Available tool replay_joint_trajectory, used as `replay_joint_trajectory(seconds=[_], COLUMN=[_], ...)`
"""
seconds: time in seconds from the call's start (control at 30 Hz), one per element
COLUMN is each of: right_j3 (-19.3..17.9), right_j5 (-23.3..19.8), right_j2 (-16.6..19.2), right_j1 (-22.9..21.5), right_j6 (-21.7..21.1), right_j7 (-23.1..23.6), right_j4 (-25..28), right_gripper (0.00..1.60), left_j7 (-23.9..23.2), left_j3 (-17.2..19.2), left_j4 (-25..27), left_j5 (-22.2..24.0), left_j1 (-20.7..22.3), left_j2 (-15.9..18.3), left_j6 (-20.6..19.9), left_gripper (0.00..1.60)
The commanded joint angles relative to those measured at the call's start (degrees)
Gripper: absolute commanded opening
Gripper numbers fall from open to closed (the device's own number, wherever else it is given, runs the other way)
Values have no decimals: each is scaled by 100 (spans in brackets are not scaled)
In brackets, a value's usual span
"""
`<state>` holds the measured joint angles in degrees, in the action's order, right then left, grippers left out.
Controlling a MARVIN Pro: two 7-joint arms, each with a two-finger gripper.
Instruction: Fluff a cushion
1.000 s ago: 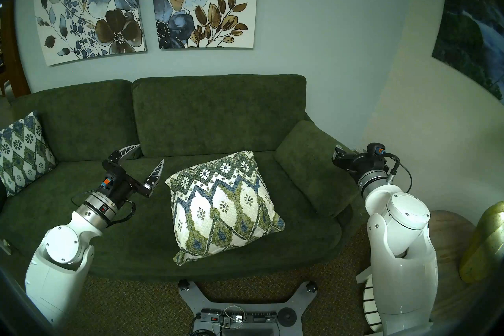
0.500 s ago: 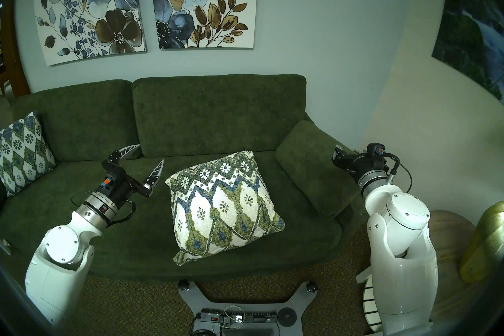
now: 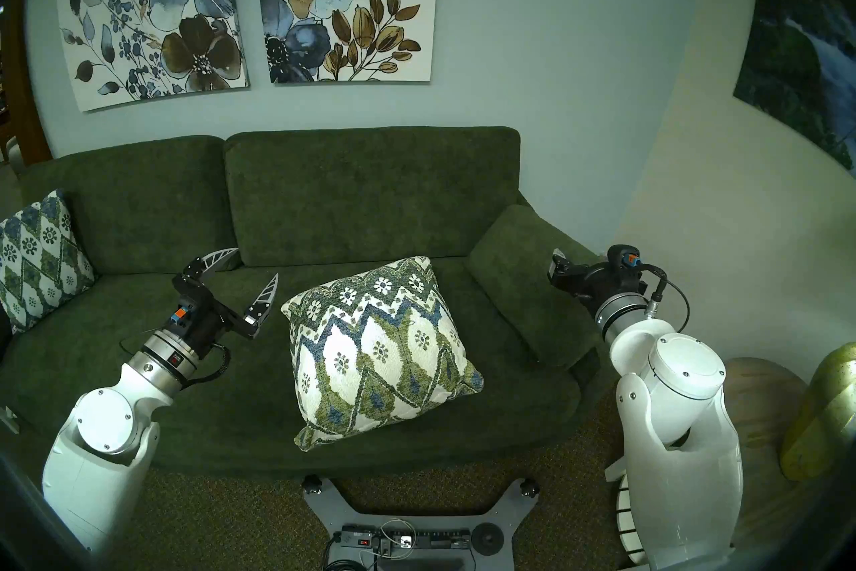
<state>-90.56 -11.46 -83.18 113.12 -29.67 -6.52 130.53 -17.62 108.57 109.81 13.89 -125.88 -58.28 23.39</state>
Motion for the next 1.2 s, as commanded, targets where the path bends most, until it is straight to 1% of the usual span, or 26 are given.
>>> replay_joint_trajectory(seconds=[0.0,0.03,0.1,0.27,0.33,0.37,0.4,0.43,0.5,0.53,0.6,0.63,0.73,0.77,0.8,0.87,0.97,1.0,1.07,1.1,1.13,1.17], right_j3=[384,411,431,433,428,432,455,467,485,471,476,463,455,495,520,576,688,740,851,930,982,1042], right_j5=[213,215,256,324,357,397,418,472,527,547,589,643,723,796,827,897,997,1070,1182,1290,1341,1390], right_j2=[135,146,219,368,463,526,578,660,785,817,931,989,1111,1180,1195,1251,1277,1307,1327,1353,1350,1332], right_j1=[710,660,879,1208,1362,1514,1462,1596,1711,1839,1876,2026,2218,2237,2213,2208,2071,2027,1888,1802,1759,1682], right_j6=[-101,-164,-159,-197,-170,-112,-128,-72,27,115,267,456,732,884,883,1153,1374,1570,1764,1726,1935,1986], right_j7=[33,24,29,41,80,105,119,154,221,246,306,340,493,535,557,644,729,748,786,780,781,776], right_j4=[55,-15,-22,-76,-95,-74,-142,-146,-208,-190,-258,-253,-326,-421,-496,-681,-989,-1112,-1324,-1381,-1482,-1539], right_gripper=[160,160,160,160,160,160,160,160,160,160,160,160,160,160,160,160,160,160,160,160,160,160], left_j7=[-87,-126,-132,-199,-250,-278,-309,-293,-319,-335,-374,-423,-520,-565,-601,-676,-729,-743,-730,-730,-731,-703], left_j3=[-29,-67,-100,-218,-241,-253,-279,-268,-262,-259,-258,-257,-221,-213,-207,-184,-194,-194,-222,-251,-270,-294], left_j4=[289,239,208,-74,-139,-153,-229,-241,-297,-308,-302,-260,-101,-41,7,130,177,173,100,24,-31,-82], left_j5=[-86,-117,-144,-250,-256,-268,-298,-299,-299,-294,-284,-234,-130,-100,-73,-64,-57,-47,-20,5,-20,-76], left_j1=[-659,-644,-852,-1165,-1305,-1437,-1398,-1530,-1641,-1684,-1783,-1842,-2008,-2068,-2121,-2270,-2392,-2409,-2365,-2305,-2258,-2203], left_j2=[-197,-255,-303,-456,-489,-468,-515,-510,-533,-539,-560,-557,-561,-551,-543,-521,-540,-541,-561,-557,-546,-557], left_j6=[170,182,211,254,303,324,334,337,392,418,488,496,540,539,535,483,419,378,278,213,173,124], left_gripper=[160,160,160,160,160,160,160,160,160,160,160,160,160,160,160,160,160,160,160,160,160,160])
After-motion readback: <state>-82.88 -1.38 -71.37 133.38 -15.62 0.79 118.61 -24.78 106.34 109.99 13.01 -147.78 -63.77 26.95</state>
